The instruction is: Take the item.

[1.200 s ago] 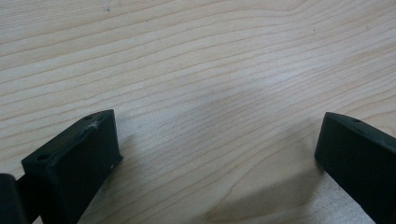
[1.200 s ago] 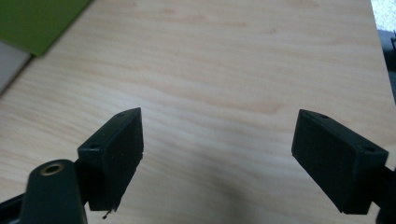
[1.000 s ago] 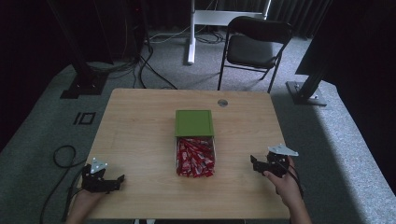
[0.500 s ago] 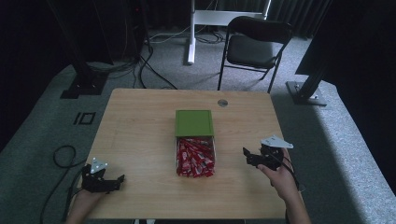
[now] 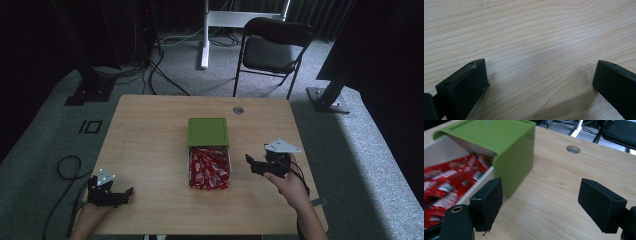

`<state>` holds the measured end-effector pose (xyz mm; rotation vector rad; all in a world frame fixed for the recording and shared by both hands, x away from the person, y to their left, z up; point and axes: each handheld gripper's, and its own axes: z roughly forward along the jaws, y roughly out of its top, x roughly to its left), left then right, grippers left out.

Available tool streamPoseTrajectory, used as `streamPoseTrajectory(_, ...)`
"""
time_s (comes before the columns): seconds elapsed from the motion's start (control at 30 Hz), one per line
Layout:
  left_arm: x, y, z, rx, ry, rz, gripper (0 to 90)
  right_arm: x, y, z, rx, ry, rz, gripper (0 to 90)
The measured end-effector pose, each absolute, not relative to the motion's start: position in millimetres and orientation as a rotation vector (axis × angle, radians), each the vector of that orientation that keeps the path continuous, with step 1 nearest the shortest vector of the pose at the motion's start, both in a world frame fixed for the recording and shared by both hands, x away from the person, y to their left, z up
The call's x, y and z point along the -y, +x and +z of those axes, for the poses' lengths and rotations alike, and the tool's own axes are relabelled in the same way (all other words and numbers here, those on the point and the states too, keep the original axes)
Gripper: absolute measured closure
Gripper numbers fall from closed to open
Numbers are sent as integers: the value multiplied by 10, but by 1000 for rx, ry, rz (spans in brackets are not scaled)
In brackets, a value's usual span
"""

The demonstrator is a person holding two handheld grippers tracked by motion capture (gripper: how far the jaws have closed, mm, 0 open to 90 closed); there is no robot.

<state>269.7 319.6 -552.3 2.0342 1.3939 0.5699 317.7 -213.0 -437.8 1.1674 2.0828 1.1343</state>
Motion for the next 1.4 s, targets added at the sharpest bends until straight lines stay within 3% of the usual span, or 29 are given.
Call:
streamPoseTrajectory(0.9, -3197, 2698, -5522, -1394, 2035, 570, 6, 1459, 3153, -4285, -2209, 999, 1241, 234)
streamPoseTrajectory(1.03, -3197, 2698, -5522, -1393, 2035, 570, 6, 1375, 3143, -4285, -2225, 971, 1245, 269)
streamPoseTrajectory(1.4, -3196, 2698, -5522, -1394, 2034, 570, 6, 1220, 3121, -4358, -2294, 893, 1271, 490)
